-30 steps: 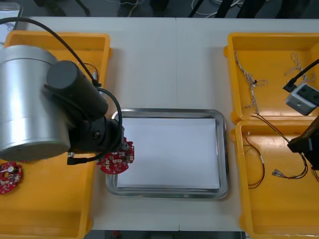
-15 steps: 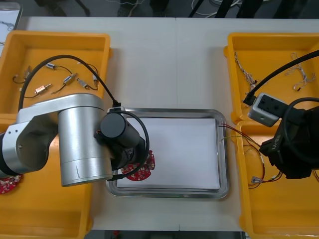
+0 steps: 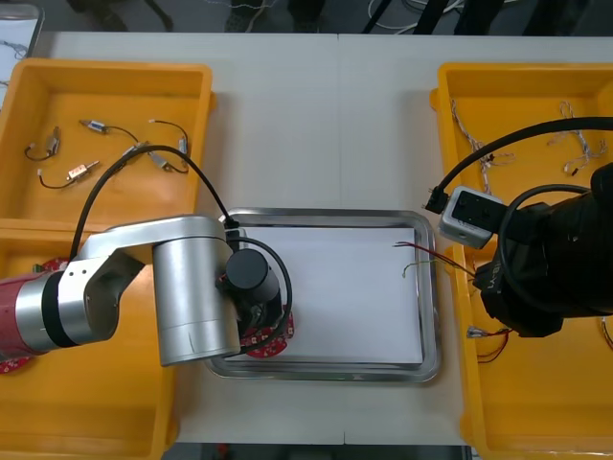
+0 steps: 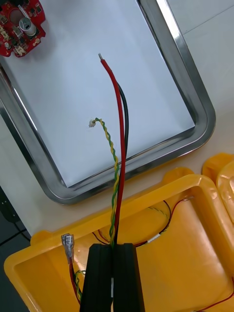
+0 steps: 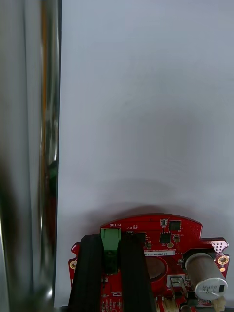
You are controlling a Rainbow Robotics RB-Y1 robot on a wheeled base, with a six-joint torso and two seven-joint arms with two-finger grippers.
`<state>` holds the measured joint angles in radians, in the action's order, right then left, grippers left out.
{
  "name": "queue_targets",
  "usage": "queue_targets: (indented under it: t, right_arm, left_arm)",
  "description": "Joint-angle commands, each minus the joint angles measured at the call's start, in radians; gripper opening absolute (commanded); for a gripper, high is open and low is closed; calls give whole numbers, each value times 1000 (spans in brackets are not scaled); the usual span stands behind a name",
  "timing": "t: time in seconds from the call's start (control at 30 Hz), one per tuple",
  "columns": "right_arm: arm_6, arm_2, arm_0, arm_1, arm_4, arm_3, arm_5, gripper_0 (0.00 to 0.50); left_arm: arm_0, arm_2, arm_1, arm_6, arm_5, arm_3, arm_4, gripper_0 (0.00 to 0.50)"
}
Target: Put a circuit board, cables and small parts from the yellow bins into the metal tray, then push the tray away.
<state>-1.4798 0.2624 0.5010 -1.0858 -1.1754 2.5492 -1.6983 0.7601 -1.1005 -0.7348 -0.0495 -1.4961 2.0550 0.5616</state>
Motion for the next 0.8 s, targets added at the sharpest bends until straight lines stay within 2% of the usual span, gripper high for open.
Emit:
queue_targets:
  t: [0.03,0.13,0.2,0.23,0.3,0.33,0.4,0.43,0.47,0.5,0.8]
  right_arm:
    - [13,6,25,-37,11,13,8,0]
    - [13,6,25,-37,11,9,8,0]
    - [12,6,25,-37,10,8,8,0]
    - [13,6,25,-37,10,9,8,0]
    - [12,6,25,-37,11,8,6,0]
    - [12,6,25,-37,11,8,5,0]
    - [9,6,25,-37,11,8,3,0]
    - [9,6,25,-37,10,8,2,0]
    - [9,6,25,-37,11,8,0,0]
    - [9,6,25,-39,11,8,-1,0]
    - [7,6,25,-37,13,3,-21,0]
  left_arm:
    - [38,-13,25,34,11,7,-12,0]
    - [36,-15,23,40,11,7,-14,7]
    - [36,-13,20,48,10,7,-14,102]
    - [36,-13,20,50,11,7,-14,123]
    - [36,-13,17,51,10,7,-17,259]
    - [36,-13,17,53,11,7,-17,290]
    - [36,-13,15,56,11,7,-19,387]
    - [36,-13,15,56,11,7,-20,412]
    - [36,-13,15,57,10,7,-20,484]
    - [35,-13,14,59,10,7,-20,500]
    - [36,13,-12,62,5,31,-31,500]
